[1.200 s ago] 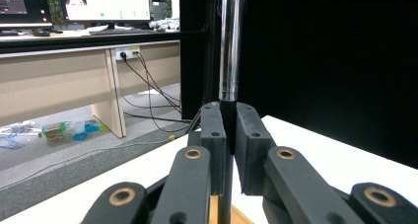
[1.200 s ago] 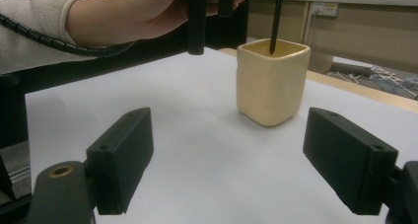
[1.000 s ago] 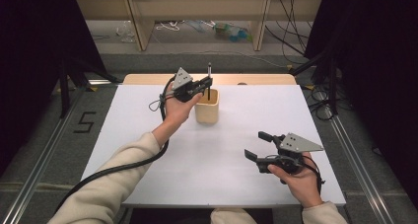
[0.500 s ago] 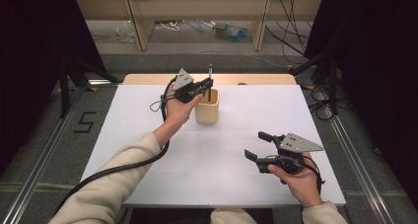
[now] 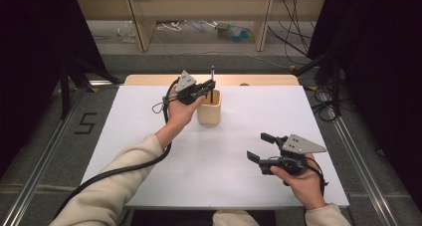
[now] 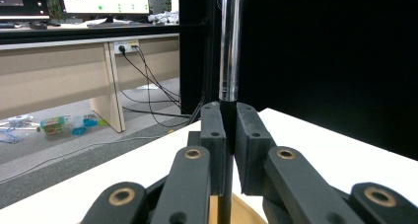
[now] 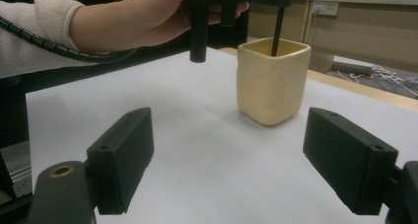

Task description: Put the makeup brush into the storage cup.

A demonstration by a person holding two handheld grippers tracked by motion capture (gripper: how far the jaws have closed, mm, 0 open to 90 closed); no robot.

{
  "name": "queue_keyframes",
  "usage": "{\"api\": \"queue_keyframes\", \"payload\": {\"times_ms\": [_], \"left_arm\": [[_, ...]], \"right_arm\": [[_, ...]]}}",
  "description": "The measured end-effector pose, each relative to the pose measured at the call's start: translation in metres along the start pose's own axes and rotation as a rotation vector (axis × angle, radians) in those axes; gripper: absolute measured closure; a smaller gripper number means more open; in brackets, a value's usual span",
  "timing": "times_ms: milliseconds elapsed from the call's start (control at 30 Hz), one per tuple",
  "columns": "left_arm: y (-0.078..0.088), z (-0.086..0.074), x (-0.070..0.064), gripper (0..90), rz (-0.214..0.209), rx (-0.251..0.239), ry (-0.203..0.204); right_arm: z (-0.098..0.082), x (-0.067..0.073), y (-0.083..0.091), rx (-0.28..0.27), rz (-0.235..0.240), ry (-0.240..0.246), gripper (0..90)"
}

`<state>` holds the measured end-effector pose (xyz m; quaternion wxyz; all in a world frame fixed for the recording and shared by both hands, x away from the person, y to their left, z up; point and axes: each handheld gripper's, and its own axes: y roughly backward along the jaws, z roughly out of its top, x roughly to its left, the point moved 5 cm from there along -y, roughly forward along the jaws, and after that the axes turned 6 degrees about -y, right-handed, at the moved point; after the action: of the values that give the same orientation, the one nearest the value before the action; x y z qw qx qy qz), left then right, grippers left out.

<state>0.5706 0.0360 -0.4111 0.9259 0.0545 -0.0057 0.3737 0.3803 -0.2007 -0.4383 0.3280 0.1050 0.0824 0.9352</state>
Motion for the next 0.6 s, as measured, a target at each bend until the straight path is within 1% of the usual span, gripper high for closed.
{"api": "queue_keyframes", "payload": {"times_ms": [67, 100, 133, 167, 200, 300, 333, 367, 400, 467, 500, 567, 600], "left_arm": [[0.0002, -0.0007, 0.0001, 83.7, 0.001, 0.004, -0.002], [0.0001, -0.0011, 0.0001, 83.7, -0.001, 0.004, 0.0], [0.0, -0.0014, 0.0, 83.6, -0.002, 0.004, 0.001], [0.0, -0.0015, 0.0, 83.7, -0.002, 0.005, 0.001], [0.0, -0.0016, 0.0, 83.7, -0.001, 0.005, 0.001], [-0.0001, -0.0015, 0.001, 83.6, 0.0, 0.004, 0.001], [-0.0001, -0.0014, 0.0014, 83.7, 0.002, 0.003, 0.0], [0.0, -0.0013, 0.0021, 83.6, 0.004, 0.002, 0.002], [0.0001, -0.0013, 0.0027, 83.7, 0.005, 0.002, 0.003], [0.0, -0.0013, 0.0039, 83.7, 0.007, 0.0, 0.003], [0.0, -0.0017, 0.0044, 83.6, 0.007, 0.001, 0.002], [0.0002, -0.0022, 0.0052, 83.6, 0.01, 0.001, 0.004], [-0.0001, -0.0026, 0.0056, 83.7, 0.009, -0.001, 0.004]], "right_arm": [[0.0, 0.0001, 0.0001, 0.002, 0.0, 0.0, 20.6], [-0.001, 0.0023, 0.0005, 0.016, 0.009, -0.028, 20.6], [-0.001, 0.0021, 0.0005, 0.015, 0.01, -0.026, 20.6], [0.0, 0.0001, 0.0, 0.001, 0.0, -0.002, 20.6], [0.0, -0.0001, 0.0002, 0.003, 0.0, 0.0, 20.6], [-0.0004, 0.0006, 0.0004, 0.009, 0.003, -0.006, 20.5], [-0.0003, 0.0002, 0.0, 0.005, 0.002, 0.001, 20.5], [-0.0009, 0.0003, 0.0006, 0.017, 0.0, -0.002, 20.5], [-0.0018, 0.0018, 0.0012, 0.032, 0.004, -0.022, 20.4], [-0.0017, 0.0019, 0.001, 0.029, 0.006, -0.022, 20.5], [-0.0006, 0.0, 0.0003, 0.012, -0.001, 0.001, 20.4], [-0.0016, 0.0014, 0.0011, 0.028, 0.001, -0.018, 20.5], [-0.0016, 0.0021, 0.0009, 0.027, 0.008, -0.024, 20.5]]}}
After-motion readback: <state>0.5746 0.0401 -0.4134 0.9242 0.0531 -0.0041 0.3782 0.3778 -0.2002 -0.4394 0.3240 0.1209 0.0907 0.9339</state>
